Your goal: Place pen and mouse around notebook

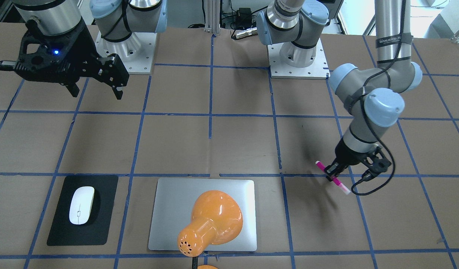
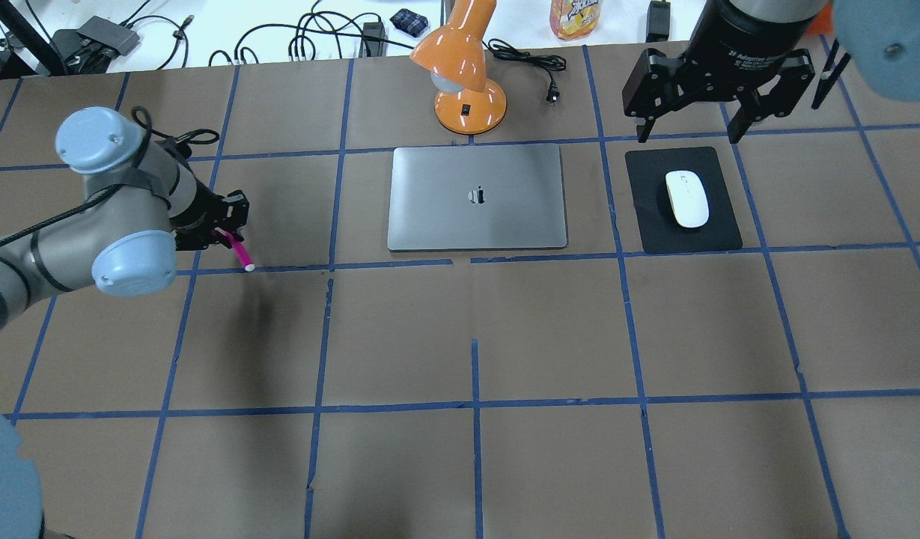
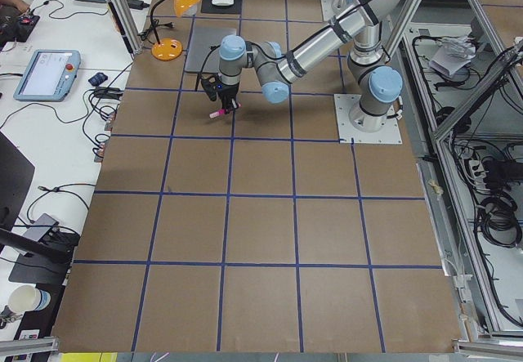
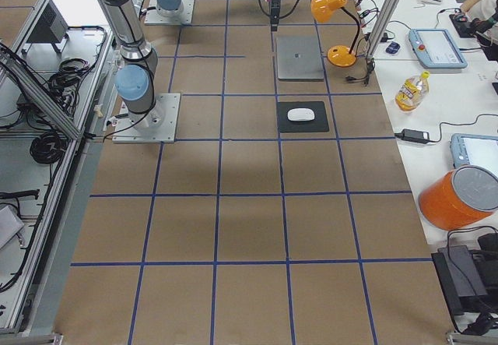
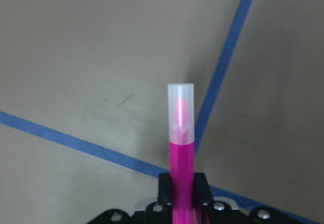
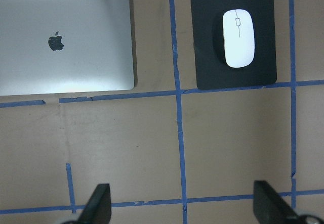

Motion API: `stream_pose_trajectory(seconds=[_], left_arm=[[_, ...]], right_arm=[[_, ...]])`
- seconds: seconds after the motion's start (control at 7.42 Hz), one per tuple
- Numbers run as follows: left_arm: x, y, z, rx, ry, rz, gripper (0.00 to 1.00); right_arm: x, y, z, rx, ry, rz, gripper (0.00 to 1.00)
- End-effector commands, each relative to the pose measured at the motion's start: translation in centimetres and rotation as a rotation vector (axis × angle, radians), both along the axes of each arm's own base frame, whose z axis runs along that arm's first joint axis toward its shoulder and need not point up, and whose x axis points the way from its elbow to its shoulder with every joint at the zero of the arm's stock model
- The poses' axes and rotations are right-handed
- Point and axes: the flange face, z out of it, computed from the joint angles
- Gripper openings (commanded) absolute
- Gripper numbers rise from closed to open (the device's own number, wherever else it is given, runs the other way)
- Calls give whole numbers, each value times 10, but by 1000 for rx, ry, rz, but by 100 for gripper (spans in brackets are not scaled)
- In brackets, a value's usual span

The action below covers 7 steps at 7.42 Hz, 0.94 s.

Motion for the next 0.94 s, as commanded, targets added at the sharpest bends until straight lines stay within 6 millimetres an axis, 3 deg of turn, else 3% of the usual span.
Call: stream_pose_trajectory(seconds=[0.0, 0.13, 0.27, 0.81], left_arm=[[-120, 16, -6, -7, 60, 179, 0], [-166, 27, -9, -21, 91, 266, 0], [-198, 37, -9, -34, 112, 316, 0], [-309, 98, -29, 28, 163, 531, 0]], right_arm=[[2, 10, 1, -6, -5, 2, 100], [1, 10, 0, -3, 0, 3, 100], [2, 9, 0, -11, -4, 4, 100], [2, 6, 0, -26, -1, 10, 100]])
